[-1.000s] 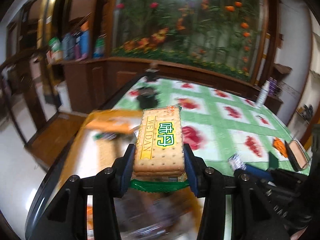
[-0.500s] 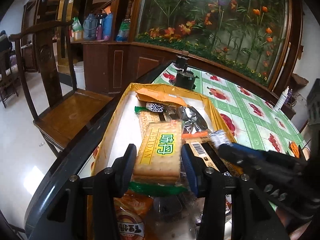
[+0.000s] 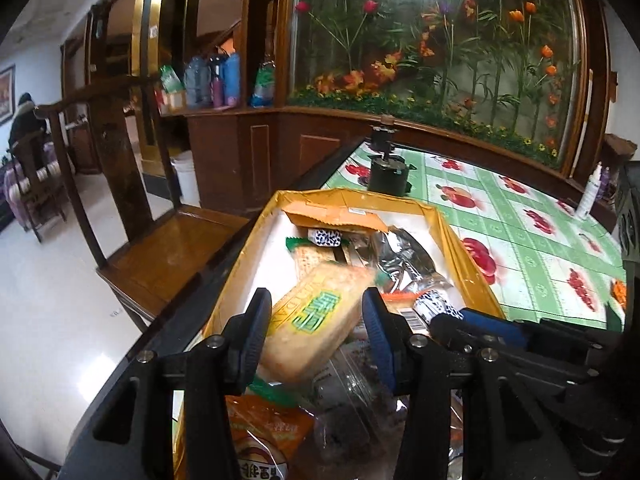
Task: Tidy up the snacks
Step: 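Carry the cracker pack and held packets toward the white tray with both tools, then lower the cracker pack and patterned packet into the tray with both tools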
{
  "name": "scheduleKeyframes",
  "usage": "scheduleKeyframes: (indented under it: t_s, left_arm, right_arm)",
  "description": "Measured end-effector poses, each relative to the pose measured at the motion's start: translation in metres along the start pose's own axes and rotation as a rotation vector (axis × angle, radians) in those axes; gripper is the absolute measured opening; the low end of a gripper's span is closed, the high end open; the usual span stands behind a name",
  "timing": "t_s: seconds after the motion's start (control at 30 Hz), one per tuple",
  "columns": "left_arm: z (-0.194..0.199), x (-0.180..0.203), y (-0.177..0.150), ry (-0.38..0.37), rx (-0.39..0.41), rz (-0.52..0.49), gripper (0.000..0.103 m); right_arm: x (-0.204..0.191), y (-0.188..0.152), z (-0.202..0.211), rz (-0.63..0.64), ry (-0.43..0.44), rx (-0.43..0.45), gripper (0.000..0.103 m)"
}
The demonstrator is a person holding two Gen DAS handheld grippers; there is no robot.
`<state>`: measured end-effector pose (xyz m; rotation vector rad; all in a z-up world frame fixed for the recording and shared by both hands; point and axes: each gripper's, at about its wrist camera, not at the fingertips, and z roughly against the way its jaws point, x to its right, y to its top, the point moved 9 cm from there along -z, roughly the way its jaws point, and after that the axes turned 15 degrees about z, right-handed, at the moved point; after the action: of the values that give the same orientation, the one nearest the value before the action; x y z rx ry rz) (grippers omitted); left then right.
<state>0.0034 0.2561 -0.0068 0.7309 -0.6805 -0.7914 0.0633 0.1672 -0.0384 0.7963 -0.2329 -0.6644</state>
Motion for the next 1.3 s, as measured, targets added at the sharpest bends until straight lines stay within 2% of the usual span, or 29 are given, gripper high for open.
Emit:
scheduleKeyframes:
  t_s: [0.33, 0.57, 1.1, 1.3]
  left_arm:
    - [0.001, 0.0, 0.005, 0.051, 0.037, -0.019, 0.046]
    - [0.001, -0.003, 0.005, 0.062, 0.04, -0.019, 0.047]
    - [0.0, -0.004, 0.006, 0.061, 0.04, -0.016, 0.048]
    - [0.001, -0.011, 0.007, 0.054, 0.042, 0.011, 0.053]
  right_arm:
    - [-0.002, -0.001, 0.002, 0.021, -0.018, 0.01, 0.023]
    - [-0.003, -0.001, 0.005, 0.026, -0.029, 0.013, 0.023]
    - [-0.005, -0.001, 0.006, 0.03, -0.035, 0.016, 0.023]
    - [-0.006, -0.001, 0.006, 0.03, -0.036, 0.016, 0.023]
